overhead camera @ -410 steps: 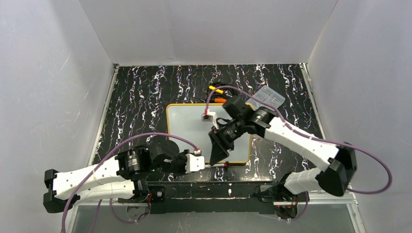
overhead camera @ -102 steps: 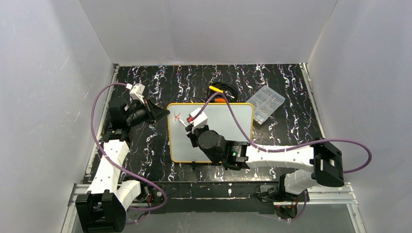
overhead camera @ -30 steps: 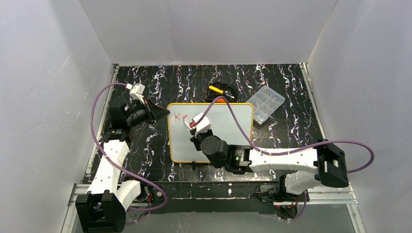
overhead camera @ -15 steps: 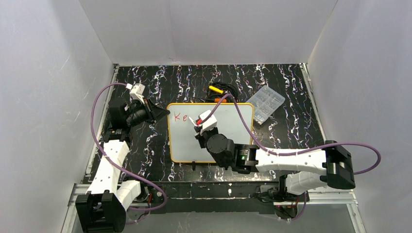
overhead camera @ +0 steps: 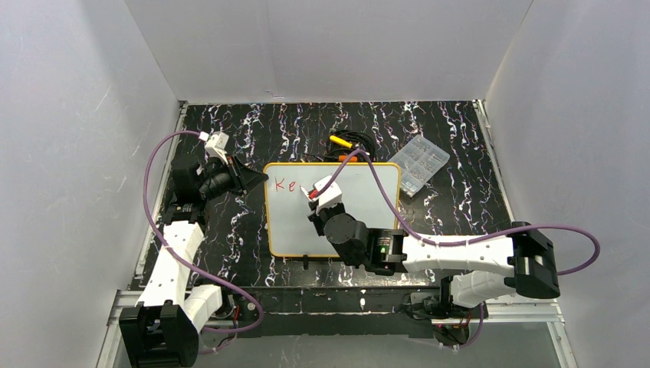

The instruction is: Write a sentence on the whiteboard

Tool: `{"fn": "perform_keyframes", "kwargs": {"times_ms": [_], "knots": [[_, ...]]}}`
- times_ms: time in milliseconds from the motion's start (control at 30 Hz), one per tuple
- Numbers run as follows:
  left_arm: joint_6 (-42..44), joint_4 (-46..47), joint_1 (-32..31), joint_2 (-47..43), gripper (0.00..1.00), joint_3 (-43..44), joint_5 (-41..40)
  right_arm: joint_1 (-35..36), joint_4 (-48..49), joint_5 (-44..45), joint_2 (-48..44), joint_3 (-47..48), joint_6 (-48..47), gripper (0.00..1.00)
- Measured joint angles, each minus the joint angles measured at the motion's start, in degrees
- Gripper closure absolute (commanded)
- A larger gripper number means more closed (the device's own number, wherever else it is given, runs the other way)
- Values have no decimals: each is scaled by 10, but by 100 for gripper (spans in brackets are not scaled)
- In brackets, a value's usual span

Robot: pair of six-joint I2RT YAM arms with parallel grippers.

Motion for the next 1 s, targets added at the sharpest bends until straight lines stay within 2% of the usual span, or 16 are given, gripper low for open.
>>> {"fn": "perform_keyframes", "kwargs": {"times_ms": [433, 1000], "knots": [[0, 1, -1, 0, 100, 0, 0, 0, 3, 25, -7, 0, -6, 99], [0, 1, -1, 0, 100, 0, -3, 0, 26, 7, 9, 0, -23, 99]]}}
